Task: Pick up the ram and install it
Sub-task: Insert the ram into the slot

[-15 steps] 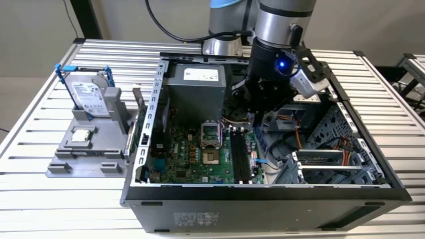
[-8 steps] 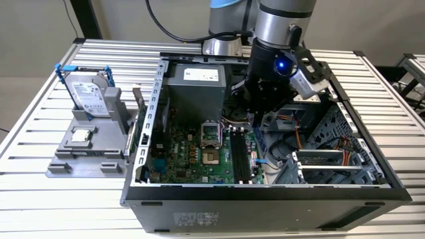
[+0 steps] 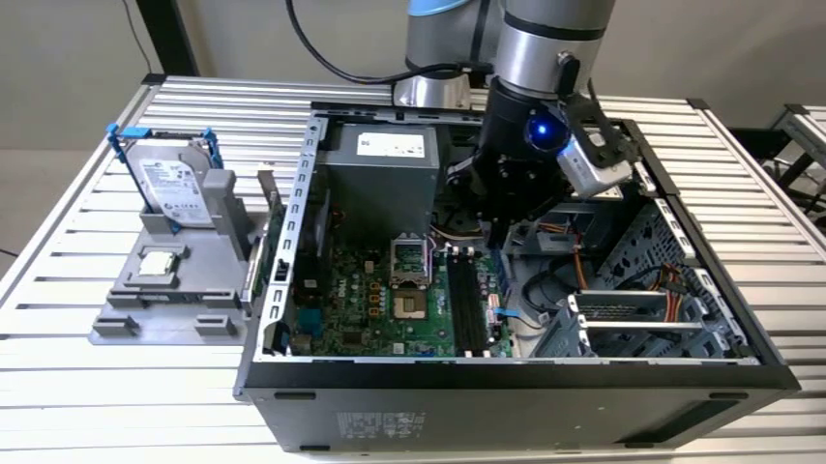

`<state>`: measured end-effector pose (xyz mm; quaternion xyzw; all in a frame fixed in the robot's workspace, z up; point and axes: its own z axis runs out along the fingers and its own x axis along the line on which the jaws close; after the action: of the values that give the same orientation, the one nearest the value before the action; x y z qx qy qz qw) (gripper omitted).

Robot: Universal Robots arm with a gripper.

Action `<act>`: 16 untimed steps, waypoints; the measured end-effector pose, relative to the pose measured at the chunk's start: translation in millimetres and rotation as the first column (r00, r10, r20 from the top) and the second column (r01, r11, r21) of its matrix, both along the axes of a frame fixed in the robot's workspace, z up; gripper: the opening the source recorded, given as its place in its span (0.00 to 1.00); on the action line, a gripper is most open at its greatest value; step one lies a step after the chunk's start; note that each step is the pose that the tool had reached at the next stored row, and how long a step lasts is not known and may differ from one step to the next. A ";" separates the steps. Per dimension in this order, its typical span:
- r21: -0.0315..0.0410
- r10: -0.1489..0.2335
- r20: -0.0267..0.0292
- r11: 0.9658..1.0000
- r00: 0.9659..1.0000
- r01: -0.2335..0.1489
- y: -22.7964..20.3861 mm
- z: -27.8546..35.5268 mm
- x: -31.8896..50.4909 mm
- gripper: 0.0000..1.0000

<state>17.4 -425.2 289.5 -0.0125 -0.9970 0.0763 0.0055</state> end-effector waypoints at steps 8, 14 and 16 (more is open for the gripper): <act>0.000 -0.088 0.000 0.996 0.996 0.088 0.0 -5.4 0.0 0.00; 0.000 -0.117 0.000 0.993 0.993 0.117 -0.1 -7.7 0.0 0.00; 0.000 -0.111 0.000 0.994 0.994 0.111 0.0 -8.4 0.0 0.00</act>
<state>17.5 -425.2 281.0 -0.0678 -0.9948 0.0759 0.0098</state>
